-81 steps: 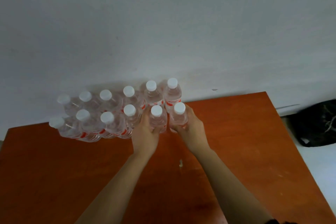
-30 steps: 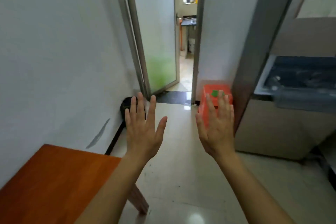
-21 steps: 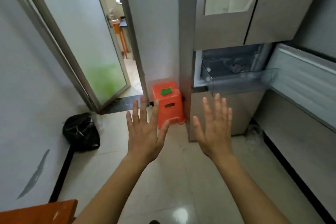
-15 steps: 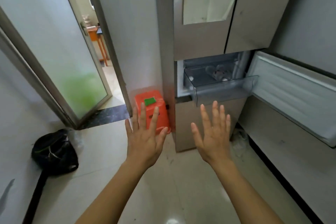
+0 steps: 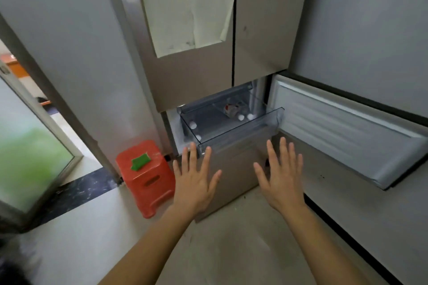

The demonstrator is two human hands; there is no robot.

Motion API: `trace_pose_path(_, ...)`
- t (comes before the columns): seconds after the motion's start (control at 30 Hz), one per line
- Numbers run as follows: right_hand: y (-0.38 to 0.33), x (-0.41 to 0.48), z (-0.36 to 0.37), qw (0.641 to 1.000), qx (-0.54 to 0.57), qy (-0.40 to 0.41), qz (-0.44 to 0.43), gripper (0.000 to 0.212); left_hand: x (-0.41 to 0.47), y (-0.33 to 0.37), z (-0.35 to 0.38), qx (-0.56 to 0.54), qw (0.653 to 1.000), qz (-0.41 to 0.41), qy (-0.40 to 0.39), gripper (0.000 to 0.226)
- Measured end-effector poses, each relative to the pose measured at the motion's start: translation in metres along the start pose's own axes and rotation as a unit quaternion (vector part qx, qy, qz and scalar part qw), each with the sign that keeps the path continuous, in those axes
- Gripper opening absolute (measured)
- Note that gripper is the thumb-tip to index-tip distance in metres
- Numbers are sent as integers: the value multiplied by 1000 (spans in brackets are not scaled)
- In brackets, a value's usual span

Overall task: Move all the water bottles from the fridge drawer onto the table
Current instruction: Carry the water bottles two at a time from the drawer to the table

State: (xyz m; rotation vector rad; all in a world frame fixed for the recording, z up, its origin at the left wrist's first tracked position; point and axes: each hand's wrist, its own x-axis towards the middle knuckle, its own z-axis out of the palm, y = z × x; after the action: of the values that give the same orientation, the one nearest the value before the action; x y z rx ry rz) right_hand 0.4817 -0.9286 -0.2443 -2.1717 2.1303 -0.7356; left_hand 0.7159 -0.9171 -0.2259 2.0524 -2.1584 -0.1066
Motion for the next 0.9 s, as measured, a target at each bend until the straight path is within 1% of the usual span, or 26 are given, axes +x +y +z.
trace_pose_path(0.13, 44, 44, 24, 999, 13, -34, 38, 76, 62, 18, 28, 14, 1000, 0, -25, 75)
trace_pose_path(0.2, 62, 73, 38, 998, 31, -44, 35, 78, 93, 25, 42, 15, 999, -12, -36, 73)
trace_pose_path(0.33, 107, 152, 65, 992, 54, -108, 21, 77, 160, 51, 67, 9, 996, -63, -60, 72)
trace_pose_path(0.5, 143, 241, 81, 982, 75, -163, -51, 75, 227, 69, 91, -14, 986, -131, -100, 69)
trace_pose_path(0.57, 149, 271, 90, 976, 79, -188, -76, 72, 241, 71, 100, -41, 977, -170, -120, 67)
trace_pose_path(0.63, 152, 295, 100, 970, 77, -210, -96, 69, 250, 72, 110, -37, 968, -199, -147, 65)
trace_pose_path(0.73, 153, 324, 119, 960, 58, -242, -126, 66, 265, 73, 118, -27, 963, -210, -165, 65)
trace_pose_path(0.83, 152, 351, 141, 948, 35, -281, -146, 63, 291, 68, 122, -54, 959, -218, -174, 64)
trace_pose_path(0.9, 148, 369, 152, 939, 31, -312, -144, 61, 312, 64, 127, -79, 954, -213, -196, 64)
